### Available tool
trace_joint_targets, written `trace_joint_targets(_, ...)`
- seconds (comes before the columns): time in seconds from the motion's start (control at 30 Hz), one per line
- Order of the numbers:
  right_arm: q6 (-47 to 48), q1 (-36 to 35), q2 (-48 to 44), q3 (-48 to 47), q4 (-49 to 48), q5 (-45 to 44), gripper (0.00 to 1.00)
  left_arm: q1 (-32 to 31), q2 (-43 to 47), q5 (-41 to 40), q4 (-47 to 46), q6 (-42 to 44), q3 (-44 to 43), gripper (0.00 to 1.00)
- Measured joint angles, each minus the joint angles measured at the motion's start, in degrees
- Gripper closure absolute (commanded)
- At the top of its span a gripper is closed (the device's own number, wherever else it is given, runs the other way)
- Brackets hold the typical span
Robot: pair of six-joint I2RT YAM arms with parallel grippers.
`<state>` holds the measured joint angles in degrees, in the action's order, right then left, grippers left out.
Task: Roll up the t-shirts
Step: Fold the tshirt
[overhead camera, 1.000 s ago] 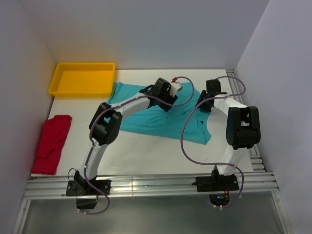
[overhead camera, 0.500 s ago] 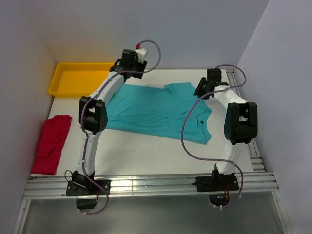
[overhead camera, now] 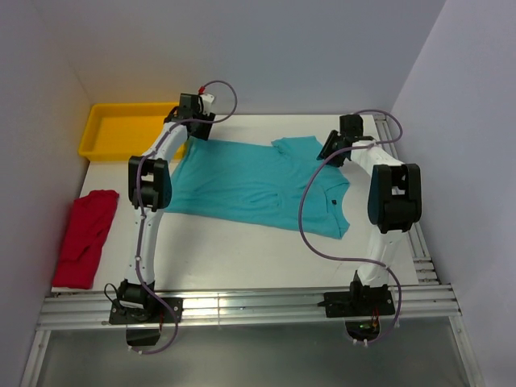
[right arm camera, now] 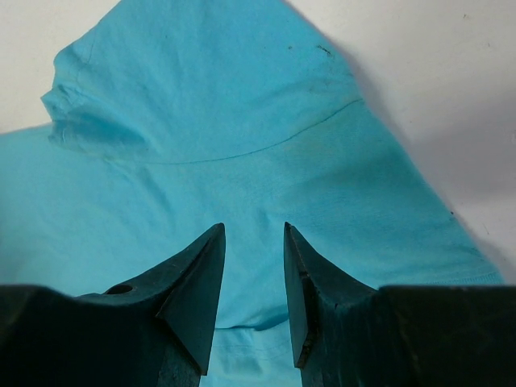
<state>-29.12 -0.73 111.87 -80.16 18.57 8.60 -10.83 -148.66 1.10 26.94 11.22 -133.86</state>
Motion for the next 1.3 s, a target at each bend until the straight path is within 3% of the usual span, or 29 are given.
trace_joint_targets(0.27, -0.04, 1.42, 0.04, 0.55, -0.59, -0.5, 0.58, 0.13, -0.02, -4.07, -2.86, 2.32, 0.33, 0.4)
trace_joint_targets(0.47, -0.09, 2.25, -0.46, 3.82, -1.92, -3.96, 0.54, -0.39, 1.97, -4.74, -7.74, 4.59, 6.1, 0.37)
trace_joint_targets(0.8, 0.22, 4.04, -2.32, 7.56, -0.52, -9.99, 0.49, -0.57, 2.27, -5.92, -6.56, 5.18, 5.27, 0.37)
trace_joint_targets(0.97, 0.17, 4.68, -10.67, 15.28, 0.13, -11.63, 0.46, -0.68, 3.98, -4.94, -7.85, 5.57, 8.61, 0.37)
trace_joint_targets(1.13, -0.24, 4.74, -22.14, 21.46, 0.09, -11.96, 0.37, -0.63, 7.41, -2.8, -8.26, 5.42, 12.48, 0.37)
trace_joint_targets(1.3, 1.2, 4.74, -28.96, 28.06, 0.04, -7.65, 0.31, -0.44, 10.95, -0.26, -8.26, 4.24, 12.76, 0.36)
